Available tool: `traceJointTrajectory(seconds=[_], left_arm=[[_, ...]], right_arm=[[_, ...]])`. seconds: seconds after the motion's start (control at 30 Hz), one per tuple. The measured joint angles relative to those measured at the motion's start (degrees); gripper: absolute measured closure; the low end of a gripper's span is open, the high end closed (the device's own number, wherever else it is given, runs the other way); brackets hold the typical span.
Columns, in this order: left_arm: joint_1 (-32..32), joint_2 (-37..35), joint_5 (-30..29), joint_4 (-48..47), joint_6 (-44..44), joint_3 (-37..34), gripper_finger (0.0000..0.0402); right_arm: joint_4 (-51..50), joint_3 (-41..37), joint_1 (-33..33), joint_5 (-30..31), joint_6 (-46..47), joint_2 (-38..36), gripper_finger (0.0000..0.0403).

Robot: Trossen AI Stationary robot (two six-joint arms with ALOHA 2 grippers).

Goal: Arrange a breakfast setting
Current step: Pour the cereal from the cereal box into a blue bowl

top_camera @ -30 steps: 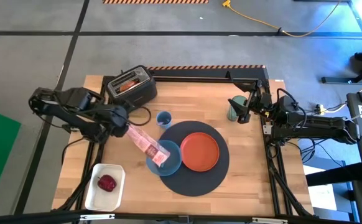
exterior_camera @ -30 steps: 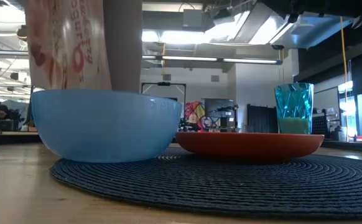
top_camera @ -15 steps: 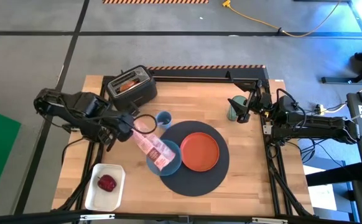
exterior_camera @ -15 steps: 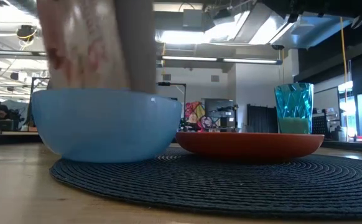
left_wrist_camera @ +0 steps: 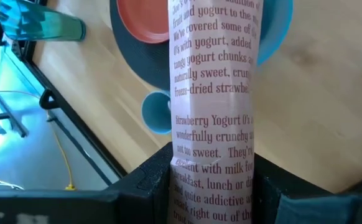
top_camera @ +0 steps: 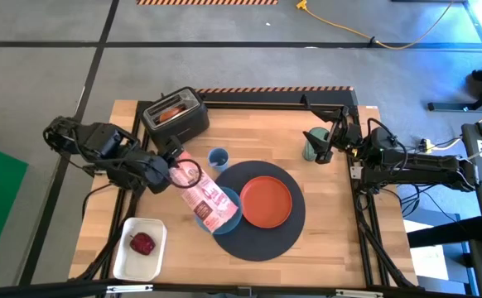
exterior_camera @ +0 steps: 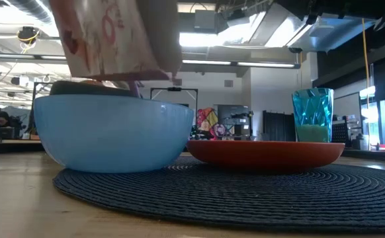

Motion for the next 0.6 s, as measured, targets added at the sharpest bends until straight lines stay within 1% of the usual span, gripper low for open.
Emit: traceJointTrajectory(seconds=[0.3, 0.6], left_arm=[[-0.01, 0.12, -0.19, 0.12, -0.10, -0.09, 0.0264], [0.01, -0.17, 0.41, 0.12, -6.45, -0.38, 0.0264]], right_arm=[[-0.07, 0.00, 0.00, 0.02, -0.28, 0.00, 0.0068], [-0.15, 0.00, 0.00, -0.06, -0.37, 0.00, 0.0068]])
